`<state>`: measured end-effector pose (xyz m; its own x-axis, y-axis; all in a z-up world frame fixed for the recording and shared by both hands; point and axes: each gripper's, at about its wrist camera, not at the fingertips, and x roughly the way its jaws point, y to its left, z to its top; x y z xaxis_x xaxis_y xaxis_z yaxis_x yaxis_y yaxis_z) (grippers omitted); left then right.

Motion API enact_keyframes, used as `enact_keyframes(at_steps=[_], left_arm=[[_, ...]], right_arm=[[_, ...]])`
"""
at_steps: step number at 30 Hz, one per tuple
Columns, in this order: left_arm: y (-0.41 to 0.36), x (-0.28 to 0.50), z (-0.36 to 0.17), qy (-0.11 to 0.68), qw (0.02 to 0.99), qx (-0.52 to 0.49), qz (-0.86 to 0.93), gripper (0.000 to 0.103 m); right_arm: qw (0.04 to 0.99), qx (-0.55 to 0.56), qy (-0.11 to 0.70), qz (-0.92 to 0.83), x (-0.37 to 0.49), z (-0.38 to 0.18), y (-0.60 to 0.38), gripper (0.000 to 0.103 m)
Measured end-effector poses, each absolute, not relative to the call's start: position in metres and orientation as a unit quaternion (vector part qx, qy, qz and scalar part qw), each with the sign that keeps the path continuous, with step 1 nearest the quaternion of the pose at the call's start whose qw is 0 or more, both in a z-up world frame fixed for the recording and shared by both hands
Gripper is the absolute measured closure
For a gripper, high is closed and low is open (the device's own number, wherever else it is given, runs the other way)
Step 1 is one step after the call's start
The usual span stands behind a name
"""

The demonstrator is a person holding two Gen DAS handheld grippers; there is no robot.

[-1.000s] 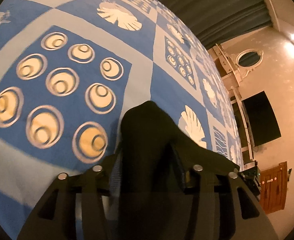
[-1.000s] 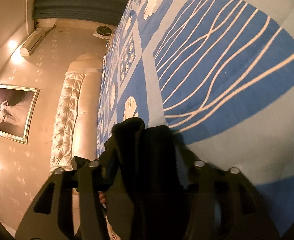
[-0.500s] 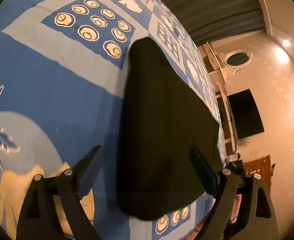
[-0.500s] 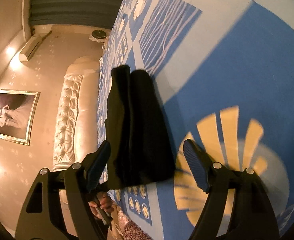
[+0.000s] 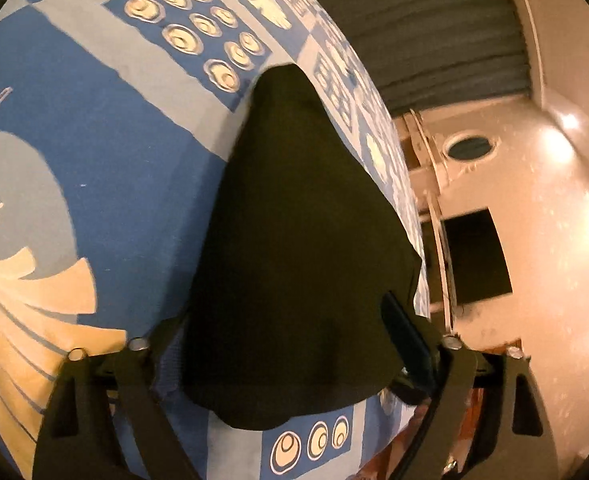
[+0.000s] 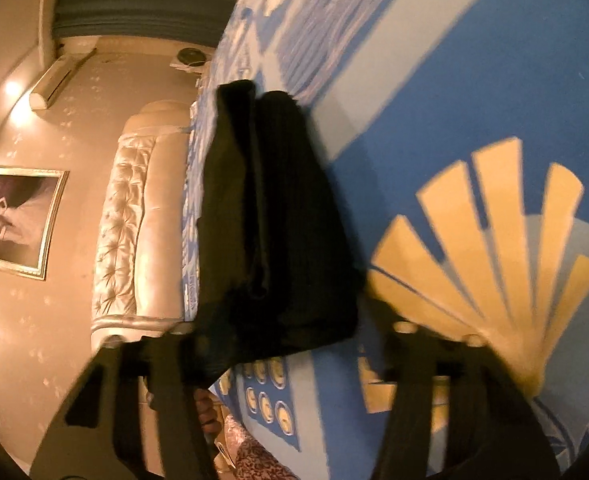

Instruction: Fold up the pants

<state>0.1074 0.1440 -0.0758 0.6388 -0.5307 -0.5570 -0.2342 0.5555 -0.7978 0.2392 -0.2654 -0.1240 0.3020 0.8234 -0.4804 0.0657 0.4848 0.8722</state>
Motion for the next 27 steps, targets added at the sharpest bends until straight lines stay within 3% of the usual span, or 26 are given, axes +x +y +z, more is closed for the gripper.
enact_keyframes(at_steps=[1, 7, 27], left_arm=[[0.145, 0.103, -0.080, 0.428, 0.778, -0.454, -0.075, 0.054], [0.147, 0.098, -0.079, 0.428, 0.781, -0.448, -0.083, 0.066], [0.130, 0.104, -0.059, 0.449, 0.808, -0.379, -0.055, 0.070]], right_arm=[[0.684, 0.429, 0.520, 0.279, 0.238, -0.125, -0.266, 0.063], [0.678, 0.447, 0.507, 0.288, 0.232, -0.125, -0.268, 0.071], [0.676, 0.460, 0.495, 0.294, 0.216, -0.114, -0.275, 0.073]])
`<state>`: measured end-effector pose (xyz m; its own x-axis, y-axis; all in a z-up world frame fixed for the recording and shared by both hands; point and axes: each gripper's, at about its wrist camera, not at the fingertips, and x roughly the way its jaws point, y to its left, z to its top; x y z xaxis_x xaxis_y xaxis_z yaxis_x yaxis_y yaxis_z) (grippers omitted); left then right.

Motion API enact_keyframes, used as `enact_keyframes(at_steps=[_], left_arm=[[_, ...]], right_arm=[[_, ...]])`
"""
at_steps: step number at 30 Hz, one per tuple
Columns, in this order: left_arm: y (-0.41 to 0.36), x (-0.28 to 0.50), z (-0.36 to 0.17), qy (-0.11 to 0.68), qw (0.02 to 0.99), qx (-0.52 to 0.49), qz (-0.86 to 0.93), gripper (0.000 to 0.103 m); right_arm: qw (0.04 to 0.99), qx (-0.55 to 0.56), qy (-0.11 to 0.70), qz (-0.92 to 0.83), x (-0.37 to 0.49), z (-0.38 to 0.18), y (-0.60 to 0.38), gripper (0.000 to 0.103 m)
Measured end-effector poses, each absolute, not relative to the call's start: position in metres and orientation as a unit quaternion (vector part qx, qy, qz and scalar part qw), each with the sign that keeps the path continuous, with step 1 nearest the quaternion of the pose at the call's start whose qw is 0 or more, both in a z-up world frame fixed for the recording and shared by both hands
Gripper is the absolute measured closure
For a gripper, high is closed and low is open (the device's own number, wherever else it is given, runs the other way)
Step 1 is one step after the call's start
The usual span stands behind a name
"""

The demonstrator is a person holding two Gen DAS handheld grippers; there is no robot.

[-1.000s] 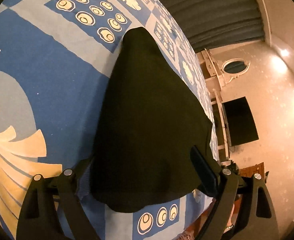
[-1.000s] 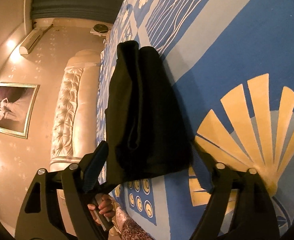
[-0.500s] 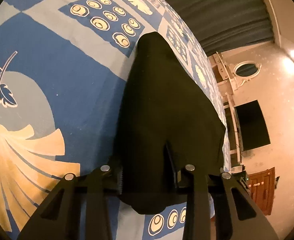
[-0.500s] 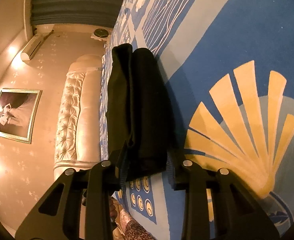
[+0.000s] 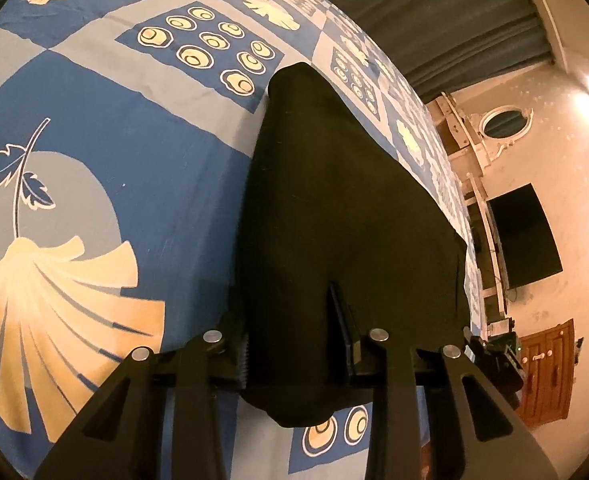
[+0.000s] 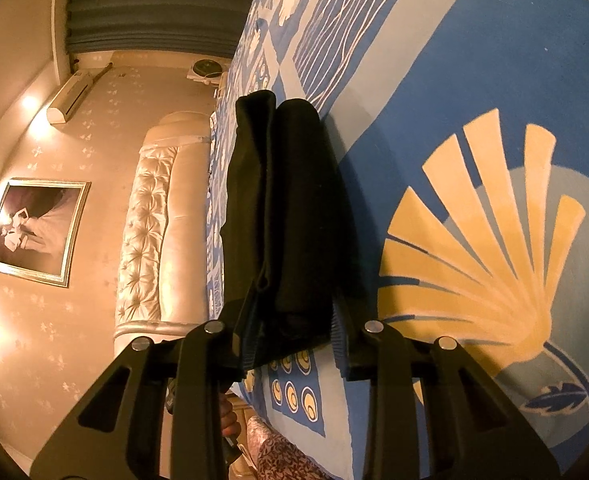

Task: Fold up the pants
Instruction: 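Lower the folded trousers onto the bedspread and open both grippers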

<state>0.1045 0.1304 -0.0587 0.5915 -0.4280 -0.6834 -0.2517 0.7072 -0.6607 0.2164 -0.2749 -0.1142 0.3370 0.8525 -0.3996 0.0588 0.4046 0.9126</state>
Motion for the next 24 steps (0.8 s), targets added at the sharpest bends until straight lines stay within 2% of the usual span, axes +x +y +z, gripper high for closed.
enact_keyframes(at_steps=[24], left_arm=[[0.126, 0.110, -0.060, 0.458, 0.811, -0.358, -0.069, 0.069]], right_arm=[[0.671, 0.457, 0.506, 0.293, 0.197, -0.119, -0.281, 0.073]])
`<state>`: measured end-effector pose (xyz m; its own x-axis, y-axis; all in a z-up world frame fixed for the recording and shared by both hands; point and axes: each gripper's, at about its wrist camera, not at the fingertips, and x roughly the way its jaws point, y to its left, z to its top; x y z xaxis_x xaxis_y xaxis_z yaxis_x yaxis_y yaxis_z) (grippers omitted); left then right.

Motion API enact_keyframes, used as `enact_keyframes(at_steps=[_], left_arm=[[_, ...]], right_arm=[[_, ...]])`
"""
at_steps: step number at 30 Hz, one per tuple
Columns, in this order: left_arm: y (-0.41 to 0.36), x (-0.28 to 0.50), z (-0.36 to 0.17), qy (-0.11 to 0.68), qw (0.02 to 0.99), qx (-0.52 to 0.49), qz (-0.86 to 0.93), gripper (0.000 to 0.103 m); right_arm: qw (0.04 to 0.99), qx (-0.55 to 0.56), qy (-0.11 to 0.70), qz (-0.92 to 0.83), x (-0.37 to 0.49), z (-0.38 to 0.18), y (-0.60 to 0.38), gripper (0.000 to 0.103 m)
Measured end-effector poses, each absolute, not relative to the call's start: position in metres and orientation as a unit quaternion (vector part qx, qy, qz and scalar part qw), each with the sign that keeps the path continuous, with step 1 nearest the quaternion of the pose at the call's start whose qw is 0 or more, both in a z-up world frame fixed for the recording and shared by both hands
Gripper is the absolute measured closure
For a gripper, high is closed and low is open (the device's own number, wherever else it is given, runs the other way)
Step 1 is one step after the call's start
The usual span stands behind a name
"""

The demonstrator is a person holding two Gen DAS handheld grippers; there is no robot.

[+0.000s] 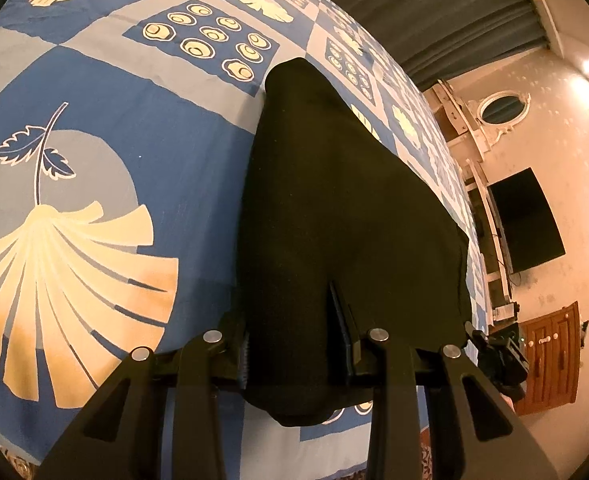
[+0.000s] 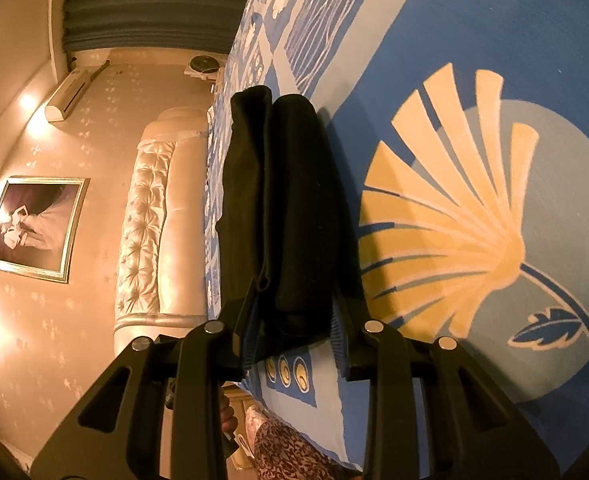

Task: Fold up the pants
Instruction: 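Lower the folded trousers onto the bedspread and open both grippers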

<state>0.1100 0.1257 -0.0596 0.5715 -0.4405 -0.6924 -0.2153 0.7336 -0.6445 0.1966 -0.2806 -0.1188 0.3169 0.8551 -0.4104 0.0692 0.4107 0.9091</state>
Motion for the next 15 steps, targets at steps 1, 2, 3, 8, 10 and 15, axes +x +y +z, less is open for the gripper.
enact_keyframes(at_steps=[1, 2, 3, 8, 10, 15], left_arm=[[0.127, 0.110, -0.060, 0.450, 0.812, -0.363, -0.081, 0.068], [0.130, 0.110, -0.061, 0.444, 0.811, -0.369, -0.091, 0.068], [0.133, 0.109, -0.062, 0.436, 0.810, -0.378, -0.102, 0.066], [0.155, 0.106, -0.063, 0.404, 0.817, -0.394, -0.118, 0.052], [0.163, 0.113, -0.062, 0.390, 0.821, -0.397, -0.129, 0.049], [0.162, 0.145, -0.065, 0.387, 0.816, -0.394, -0.169, 0.034]], right_arm=[[0.669, 0.456, 0.510, 0.290, 0.197, -0.121, -0.281, 0.069], [0.665, 0.457, 0.515, 0.289, 0.198, -0.123, -0.283, 0.064], [0.661, 0.459, 0.517, 0.291, 0.198, -0.125, -0.285, 0.062], [0.670, 0.463, 0.498, 0.298, 0.206, -0.117, -0.304, 0.034], [0.683, 0.444, 0.497, 0.300, 0.216, -0.111, -0.307, 0.031], [0.690, 0.409, 0.508, 0.316, 0.245, -0.112, -0.294, 0.029]])
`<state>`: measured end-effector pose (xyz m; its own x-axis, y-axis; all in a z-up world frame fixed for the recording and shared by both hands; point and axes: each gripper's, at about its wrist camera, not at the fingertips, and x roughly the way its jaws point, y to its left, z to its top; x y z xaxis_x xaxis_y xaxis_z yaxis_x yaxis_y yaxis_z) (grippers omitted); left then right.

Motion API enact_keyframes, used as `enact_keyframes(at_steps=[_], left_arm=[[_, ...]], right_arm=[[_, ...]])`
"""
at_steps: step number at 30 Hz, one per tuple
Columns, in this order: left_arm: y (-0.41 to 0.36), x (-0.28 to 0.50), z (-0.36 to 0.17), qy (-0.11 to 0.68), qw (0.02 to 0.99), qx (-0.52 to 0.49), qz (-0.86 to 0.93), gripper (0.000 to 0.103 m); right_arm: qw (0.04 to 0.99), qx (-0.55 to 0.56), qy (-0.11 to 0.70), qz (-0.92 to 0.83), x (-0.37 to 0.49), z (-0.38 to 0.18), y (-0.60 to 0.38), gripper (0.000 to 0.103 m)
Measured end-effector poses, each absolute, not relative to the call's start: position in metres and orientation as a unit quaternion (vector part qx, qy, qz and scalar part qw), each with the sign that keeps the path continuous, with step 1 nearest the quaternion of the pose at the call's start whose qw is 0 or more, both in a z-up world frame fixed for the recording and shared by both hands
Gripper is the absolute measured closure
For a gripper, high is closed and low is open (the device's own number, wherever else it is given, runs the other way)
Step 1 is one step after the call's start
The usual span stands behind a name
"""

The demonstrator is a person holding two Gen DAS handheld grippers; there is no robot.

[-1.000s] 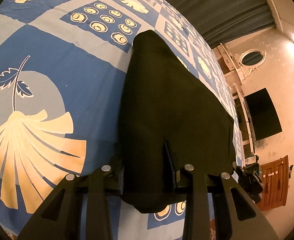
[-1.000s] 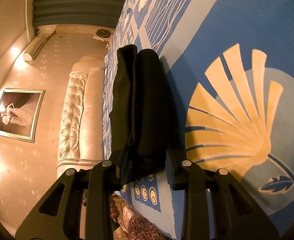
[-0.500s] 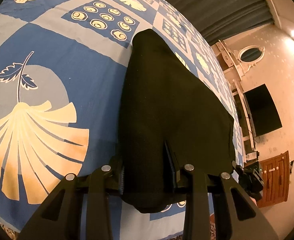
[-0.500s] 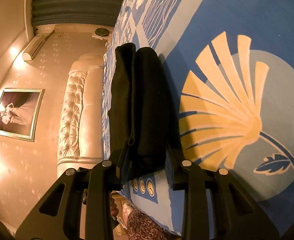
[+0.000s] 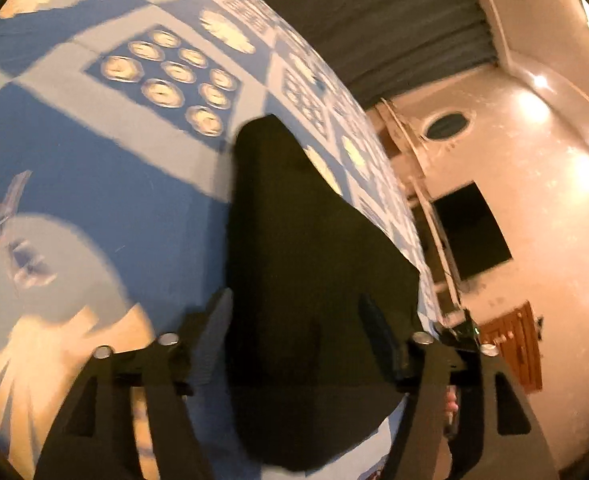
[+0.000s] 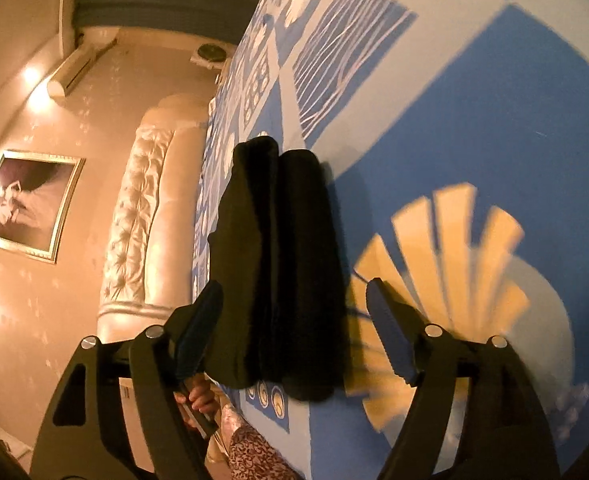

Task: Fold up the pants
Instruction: 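Lower the folded trousers onto the bedspread and open both grippers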

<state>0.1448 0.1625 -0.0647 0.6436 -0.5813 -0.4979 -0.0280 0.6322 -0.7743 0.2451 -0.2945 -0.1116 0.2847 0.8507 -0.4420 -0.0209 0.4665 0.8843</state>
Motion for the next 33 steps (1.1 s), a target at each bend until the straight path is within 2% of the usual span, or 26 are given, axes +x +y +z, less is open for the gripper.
enact_keyframes(at_steps=[3, 4, 5, 6, 7, 9, 11, 12, 14, 15, 17, 19, 22, 24, 25, 26, 27, 30, 32, 33], left_arm=[[0.161, 0.162, -0.073, 0.399, 0.815, -0.381, -0.175, 0.034], [0.161, 0.168, -0.077, 0.407, 0.813, -0.377, -0.177, 0.035], [0.161, 0.171, -0.080, 0.408, 0.814, -0.373, -0.179, 0.041], [0.161, 0.173, -0.083, 0.413, 0.820, -0.357, -0.174, 0.061], [0.162, 0.175, -0.085, 0.419, 0.820, -0.349, -0.175, 0.064], [0.164, 0.174, -0.087, 0.415, 0.818, -0.353, -0.184, 0.065], [0.164, 0.175, -0.083, 0.417, 0.820, -0.342, -0.189, 0.064], [0.164, 0.176, -0.080, 0.418, 0.823, -0.335, -0.191, 0.059], [0.167, 0.182, -0.074, 0.412, 0.828, -0.331, -0.189, 0.041], [0.170, 0.184, -0.071, 0.400, 0.831, -0.337, -0.187, 0.033], [0.180, 0.195, -0.068, 0.381, 0.828, -0.365, -0.190, 0.032], [0.189, 0.210, -0.070, 0.380, 0.818, -0.392, -0.182, 0.030], [0.194, 0.232, -0.076, 0.394, 0.811, -0.400, -0.164, 0.030], [0.194, 0.245, -0.078, 0.400, 0.811, -0.395, -0.162, 0.030], [0.193, 0.253, -0.078, 0.405, 0.814, -0.384, -0.158, 0.031], [0.192, 0.258, -0.079, 0.411, 0.818, -0.372, -0.155, 0.034], [0.190, 0.263, -0.079, 0.417, 0.824, -0.355, -0.145, 0.048], [0.188, 0.266, -0.081, 0.426, 0.833, -0.324, -0.137, 0.048], [0.190, 0.262, -0.079, 0.423, 0.834, -0.327, -0.137, 0.048], [0.191, 0.260, -0.077, 0.418, 0.836, -0.330, -0.131, 0.044]], right_arm=[[0.685, 0.403, 0.507, 0.333, 0.256, -0.112, -0.283, 0.029], [0.683, 0.399, 0.508, 0.340, 0.258, -0.112, -0.280, 0.032], [0.684, 0.394, 0.510, 0.342, 0.259, -0.111, -0.274, 0.055], [0.688, 0.370, 0.526, 0.338, 0.261, -0.114, -0.270, 0.069], [0.684, 0.368, 0.532, 0.336, 0.262, -0.118, -0.271, 0.071], [0.678, 0.381, 0.526, 0.344, 0.261, -0.121, -0.277, 0.071], [0.683, 0.375, 0.522, 0.349, 0.260, -0.118, -0.278, 0.064], [0.678, 0.381, 0.519, 0.354, 0.262, -0.117, -0.279, 0.061], [0.673, 0.401, 0.508, 0.359, 0.268, -0.116, -0.281, 0.045], [0.673, 0.409, 0.502, 0.359, 0.271, -0.115, -0.282, 0.043], [0.675, 0.420, 0.490, 0.358, 0.281, -0.112, -0.282, 0.034], [0.679, 0.420, 0.488, 0.353, 0.293, -0.110, -0.279, 0.032], [0.684, 0.415, 0.492, 0.342, 0.311, -0.109, -0.270, 0.031], [0.687, 0.409, 0.501, 0.331, 0.320, -0.110, -0.266, 0.043], [0.690, 0.398, 0.515, 0.317, 0.324, -0.112, -0.265, 0.059], [0.690, 0.393, 0.524, 0.308, 0.325, -0.116, -0.264, 0.063], [0.685, 0.399, 0.528, 0.303, 0.327, -0.121, -0.266, 0.064], [0.686, 0.404, 0.521, 0.309, 0.324, -0.120, -0.270, 0.063], [0.686, 0.414, 0.509, 0.314, 0.320, -0.120, -0.272, 0.051], [0.687, 0.424, 0.499, 0.316, 0.316, -0.118, -0.276, 0.047]])
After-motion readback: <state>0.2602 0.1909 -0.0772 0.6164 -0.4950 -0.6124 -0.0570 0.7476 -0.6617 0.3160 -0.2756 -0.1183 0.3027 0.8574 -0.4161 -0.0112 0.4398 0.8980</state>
